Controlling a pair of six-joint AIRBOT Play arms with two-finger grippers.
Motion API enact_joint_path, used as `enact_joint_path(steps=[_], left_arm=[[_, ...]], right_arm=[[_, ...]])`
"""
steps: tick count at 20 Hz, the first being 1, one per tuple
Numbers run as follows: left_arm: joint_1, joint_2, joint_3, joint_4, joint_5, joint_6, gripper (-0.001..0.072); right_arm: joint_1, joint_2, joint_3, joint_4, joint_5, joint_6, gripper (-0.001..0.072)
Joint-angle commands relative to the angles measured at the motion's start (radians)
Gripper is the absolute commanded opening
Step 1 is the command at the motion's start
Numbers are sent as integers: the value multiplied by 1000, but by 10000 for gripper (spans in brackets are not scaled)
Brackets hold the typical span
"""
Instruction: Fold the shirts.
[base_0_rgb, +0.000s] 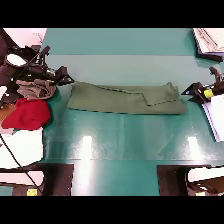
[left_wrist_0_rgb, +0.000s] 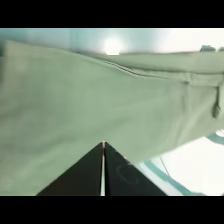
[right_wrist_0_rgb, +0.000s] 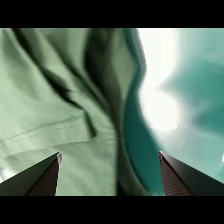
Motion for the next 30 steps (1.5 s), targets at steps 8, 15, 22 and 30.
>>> enact_joint_path(steps=[8,15,22,30], left_arm=[[-218,0,2,25,67,7,23],[-365,-14,24,68,216,-1,22],[-505,-296,331,91,209,-25,22],[-595,-514,455,63,180,-56,22]], right_arm=[[70,-106,-90,180,-45,-133,488],[87,-25,-90,181,-15,-146,23],[188,162,128,181,153,-7,20],[452,118,508,180,154,126,20]])
